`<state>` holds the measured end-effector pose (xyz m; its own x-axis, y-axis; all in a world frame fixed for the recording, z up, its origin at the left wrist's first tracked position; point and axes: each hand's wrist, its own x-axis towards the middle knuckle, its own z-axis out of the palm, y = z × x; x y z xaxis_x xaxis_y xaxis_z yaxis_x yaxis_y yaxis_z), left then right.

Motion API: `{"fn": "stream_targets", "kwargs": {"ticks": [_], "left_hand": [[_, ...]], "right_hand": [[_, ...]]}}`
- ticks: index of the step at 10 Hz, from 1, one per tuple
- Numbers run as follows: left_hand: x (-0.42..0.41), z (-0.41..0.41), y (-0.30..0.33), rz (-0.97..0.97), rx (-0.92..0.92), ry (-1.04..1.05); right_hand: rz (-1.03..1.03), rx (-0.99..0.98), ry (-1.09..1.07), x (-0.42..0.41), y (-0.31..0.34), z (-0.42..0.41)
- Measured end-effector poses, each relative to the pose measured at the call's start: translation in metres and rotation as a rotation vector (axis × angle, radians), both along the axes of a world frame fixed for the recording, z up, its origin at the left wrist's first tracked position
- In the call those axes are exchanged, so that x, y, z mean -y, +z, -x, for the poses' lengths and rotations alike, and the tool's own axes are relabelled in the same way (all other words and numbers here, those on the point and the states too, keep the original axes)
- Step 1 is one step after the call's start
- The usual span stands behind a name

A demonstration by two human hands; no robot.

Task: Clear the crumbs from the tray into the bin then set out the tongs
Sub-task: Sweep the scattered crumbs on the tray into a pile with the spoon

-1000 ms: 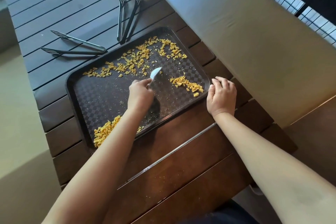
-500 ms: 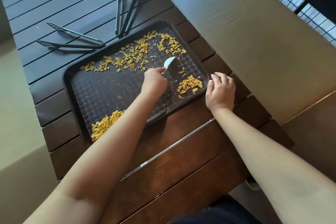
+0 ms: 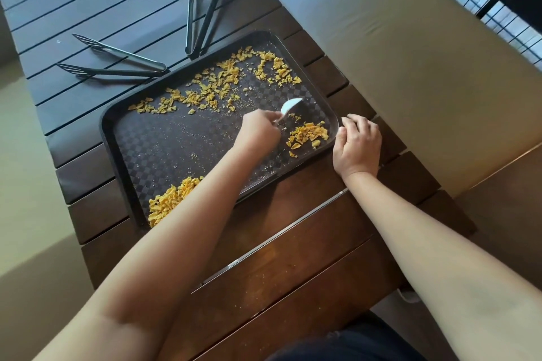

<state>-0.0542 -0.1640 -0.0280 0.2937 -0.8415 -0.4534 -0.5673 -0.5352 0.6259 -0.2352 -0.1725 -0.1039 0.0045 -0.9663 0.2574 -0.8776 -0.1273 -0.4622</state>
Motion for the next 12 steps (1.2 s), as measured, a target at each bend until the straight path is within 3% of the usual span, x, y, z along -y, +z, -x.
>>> {"fn": "stream_targets", "kwargs": {"ticks": [4, 5, 6, 9, 10, 12], "left_hand": [[-0.011, 0.005, 0.011, -0.079, 0.032, -0.305], [-0.009, -0.012, 0.011, -0.01, -0.042, -0.067], [-0.009, -0.017, 0.008, 0.008, -0.006, 0.003], [-0.022, -0.005, 0.009, -0.097, -0.024, -0.205], [-0.014, -0.002, 0.015, -0.03, -0.023, -0.151], [-0.005, 0.013, 0.014, -0.002, 0.172, -0.388]], "right_hand": [[0.01, 0.009, -0.008, 0.0, -0.001, -0.001], [0.017, 0.004, -0.005, 0.0, -0.001, -0.001], [0.02, 0.004, -0.005, 0.001, -0.002, -0.001], [0.007, 0.005, -0.007, 0.001, -0.002, -0.001], [-0.011, 0.007, -0.002, 0.001, -0.001, -0.001], [-0.012, 0.007, -0.001, 0.001, 0.0, 0.0]]}}
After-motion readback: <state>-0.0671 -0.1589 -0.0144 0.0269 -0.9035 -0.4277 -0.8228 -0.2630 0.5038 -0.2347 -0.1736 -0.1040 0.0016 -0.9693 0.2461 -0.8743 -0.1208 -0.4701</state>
